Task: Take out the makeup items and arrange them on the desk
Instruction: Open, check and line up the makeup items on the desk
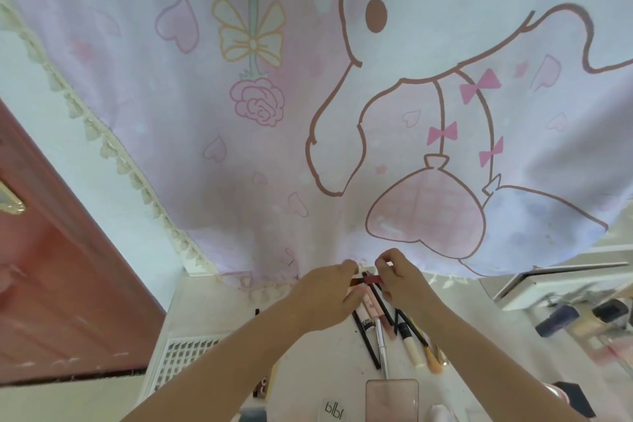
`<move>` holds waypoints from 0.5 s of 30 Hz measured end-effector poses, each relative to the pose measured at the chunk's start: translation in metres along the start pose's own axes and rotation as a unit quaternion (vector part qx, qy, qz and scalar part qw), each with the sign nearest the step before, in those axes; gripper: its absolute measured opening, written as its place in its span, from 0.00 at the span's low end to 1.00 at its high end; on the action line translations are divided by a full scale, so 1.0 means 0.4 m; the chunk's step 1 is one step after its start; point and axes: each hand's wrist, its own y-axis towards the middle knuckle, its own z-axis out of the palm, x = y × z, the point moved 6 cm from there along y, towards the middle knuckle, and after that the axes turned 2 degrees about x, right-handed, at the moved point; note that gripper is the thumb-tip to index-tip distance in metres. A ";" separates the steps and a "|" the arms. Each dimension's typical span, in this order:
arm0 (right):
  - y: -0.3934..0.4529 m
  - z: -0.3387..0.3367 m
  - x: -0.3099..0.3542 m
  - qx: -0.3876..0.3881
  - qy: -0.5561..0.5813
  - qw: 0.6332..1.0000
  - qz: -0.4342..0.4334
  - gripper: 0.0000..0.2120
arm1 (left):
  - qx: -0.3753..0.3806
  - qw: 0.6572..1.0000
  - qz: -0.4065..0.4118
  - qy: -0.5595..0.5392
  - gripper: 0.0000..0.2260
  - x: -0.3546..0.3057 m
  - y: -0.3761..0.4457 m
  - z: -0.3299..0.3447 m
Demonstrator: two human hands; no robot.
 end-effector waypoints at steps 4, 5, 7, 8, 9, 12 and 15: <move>0.010 0.038 -0.041 0.063 0.014 0.997 0.049 0.09 | 0.004 0.990 -0.094 -0.107 0.07 0.084 -0.016 0.047; 0.018 0.052 -0.057 0.072 0.022 0.995 0.066 0.10 | 0.010 0.986 -0.114 -0.125 0.08 0.104 -0.021 0.068; 0.041 0.087 -0.086 0.093 0.017 0.991 0.092 0.11 | 0.037 0.977 -0.140 -0.154 0.09 0.136 -0.034 0.119; 0.053 0.109 -0.100 0.106 0.011 0.989 0.101 0.11 | 0.047 0.974 -0.151 -0.161 0.08 0.151 -0.043 0.145; 0.066 0.131 -0.113 0.119 0.006 0.987 0.108 0.11 | 0.050 0.970 -0.165 -0.170 0.07 0.165 -0.053 0.166; 0.098 0.188 -0.147 0.147 -0.018 0.981 0.127 0.11 | 0.040 0.960 -0.194 -0.198 0.08 0.199 -0.076 0.207; 0.112 0.234 -0.170 0.184 -0.044 0.973 0.135 0.11 | 0.055 0.961 -0.201 -0.183 0.09 0.214 -0.091 0.236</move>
